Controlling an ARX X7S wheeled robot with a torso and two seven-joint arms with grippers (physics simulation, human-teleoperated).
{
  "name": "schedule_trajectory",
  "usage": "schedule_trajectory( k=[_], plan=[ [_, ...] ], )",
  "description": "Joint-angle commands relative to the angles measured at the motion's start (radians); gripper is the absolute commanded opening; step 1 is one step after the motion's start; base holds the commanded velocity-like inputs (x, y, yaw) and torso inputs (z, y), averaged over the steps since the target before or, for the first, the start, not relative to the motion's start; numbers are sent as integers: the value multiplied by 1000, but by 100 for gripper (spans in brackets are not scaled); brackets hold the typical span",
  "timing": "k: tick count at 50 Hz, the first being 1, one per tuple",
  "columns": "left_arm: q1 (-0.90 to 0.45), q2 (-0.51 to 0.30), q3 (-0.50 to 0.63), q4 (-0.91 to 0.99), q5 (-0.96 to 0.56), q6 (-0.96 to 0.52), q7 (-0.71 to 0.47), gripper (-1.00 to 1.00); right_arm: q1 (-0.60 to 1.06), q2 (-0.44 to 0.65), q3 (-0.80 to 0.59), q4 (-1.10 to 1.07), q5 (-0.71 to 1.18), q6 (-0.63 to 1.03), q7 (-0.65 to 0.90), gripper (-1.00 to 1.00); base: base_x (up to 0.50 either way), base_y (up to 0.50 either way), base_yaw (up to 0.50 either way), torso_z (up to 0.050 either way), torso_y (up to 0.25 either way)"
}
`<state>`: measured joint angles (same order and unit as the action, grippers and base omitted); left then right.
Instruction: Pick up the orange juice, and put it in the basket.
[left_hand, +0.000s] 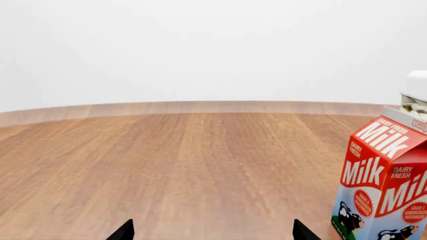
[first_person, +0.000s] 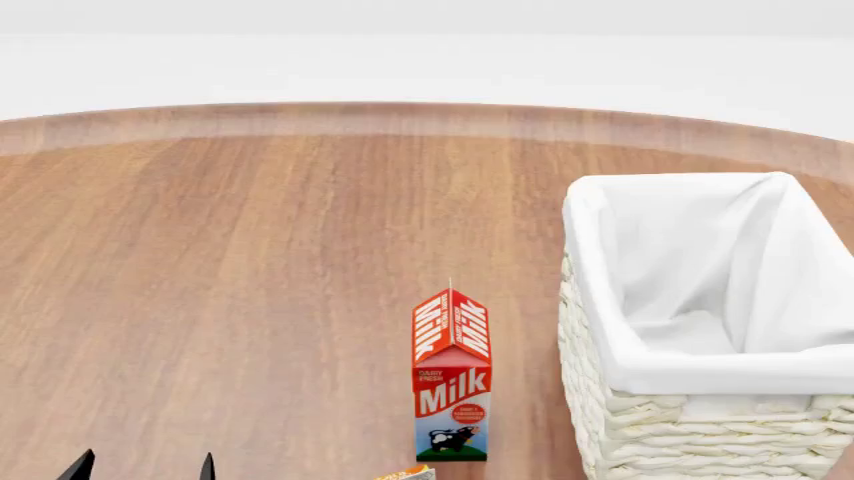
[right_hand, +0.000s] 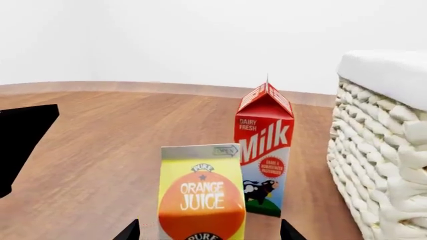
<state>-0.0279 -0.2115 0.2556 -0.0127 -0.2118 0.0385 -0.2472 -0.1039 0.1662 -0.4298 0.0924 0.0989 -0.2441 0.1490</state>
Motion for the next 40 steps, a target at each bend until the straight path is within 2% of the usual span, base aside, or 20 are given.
schedule_trajectory(
  k=[1, 40],
  plan=[
    [-1, -4, 5, 0, -4, 1, -4, 100, 47, -23, -15, 94, 3, -30, -4, 100, 0, 0, 0, 0, 0],
    [-4, -15, 20, -2, -16, 6, -18, 100, 115, -45, -49, 249, 26, -93, 2, 100, 0, 0, 0, 0, 0]
  ],
)
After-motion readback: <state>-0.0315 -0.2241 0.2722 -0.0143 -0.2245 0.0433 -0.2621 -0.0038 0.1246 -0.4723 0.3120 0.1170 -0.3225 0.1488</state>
